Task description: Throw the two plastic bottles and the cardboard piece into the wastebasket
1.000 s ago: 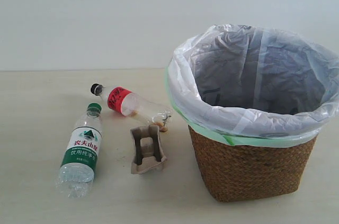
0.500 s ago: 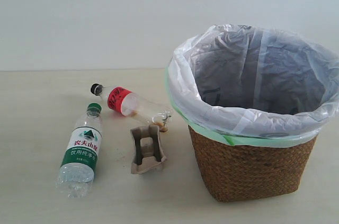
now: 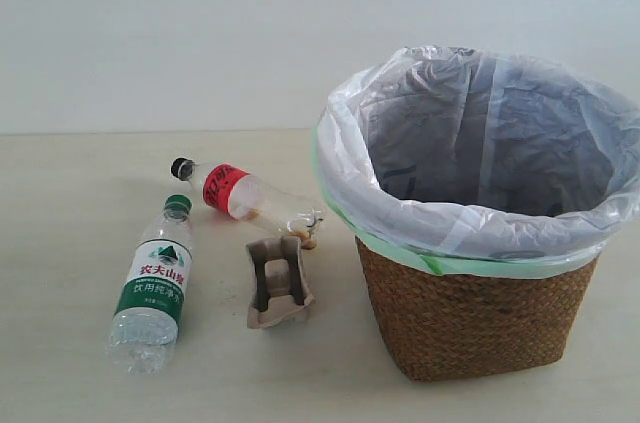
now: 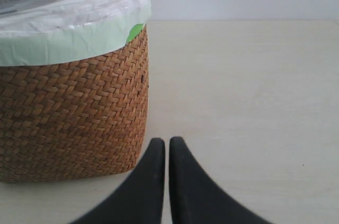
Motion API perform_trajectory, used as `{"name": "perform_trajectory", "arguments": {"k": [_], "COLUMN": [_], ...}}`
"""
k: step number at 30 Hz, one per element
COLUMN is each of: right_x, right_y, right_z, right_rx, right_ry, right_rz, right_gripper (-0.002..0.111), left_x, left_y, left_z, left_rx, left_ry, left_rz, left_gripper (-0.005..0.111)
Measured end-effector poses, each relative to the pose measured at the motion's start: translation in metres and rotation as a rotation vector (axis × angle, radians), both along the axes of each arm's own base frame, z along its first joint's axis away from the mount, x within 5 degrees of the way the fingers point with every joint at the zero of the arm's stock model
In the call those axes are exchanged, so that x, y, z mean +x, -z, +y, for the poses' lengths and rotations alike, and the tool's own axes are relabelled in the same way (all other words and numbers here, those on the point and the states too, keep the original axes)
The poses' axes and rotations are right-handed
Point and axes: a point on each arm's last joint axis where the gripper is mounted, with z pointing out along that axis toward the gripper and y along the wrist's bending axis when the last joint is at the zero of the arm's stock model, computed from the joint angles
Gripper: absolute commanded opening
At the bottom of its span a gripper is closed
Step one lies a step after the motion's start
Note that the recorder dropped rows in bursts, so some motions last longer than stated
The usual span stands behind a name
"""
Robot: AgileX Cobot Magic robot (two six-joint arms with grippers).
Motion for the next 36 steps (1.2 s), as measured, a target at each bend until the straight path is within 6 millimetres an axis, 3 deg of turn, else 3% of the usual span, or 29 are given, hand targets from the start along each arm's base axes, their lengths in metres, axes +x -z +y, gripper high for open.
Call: {"name": "perform_trajectory", "arguments": {"k": [4,23,25,30,36], "right_x": [0.0,0.0,0.0,0.0,0.0], "right_y": [0.0,0.0,0.0,0.0,0.0], "right_z": [0.0,0.0,0.0,0.0,0.0], "right_rx": [0.0,0.0,0.0,0.0,0.0], "right_ry": [0.0,0.0,0.0,0.0,0.0], "right_rz": [0.0,0.0,0.0,0.0,0.0], "right_gripper": [0.0,0.0,0.0,0.0,0.0], "left_x": [0.0,-0.001,-0.004,0.005,0.067], "left_y": [-0.002,-0.009,-0.028,-0.1,-0.176], "left_z": [0.0,-0.004,-0.005,-0.01,-0.022], "left_rx": [-0.059,0.026,0.083,0.199,0.305], "left_ry": [-0.005,0.048,0.059,0.12,0.355], "left_rz": [-0.012,-0.065,-0.132,-0.187,0.011], "left_gripper": [0.004,0.004,0.004,0.004,0.004]}}
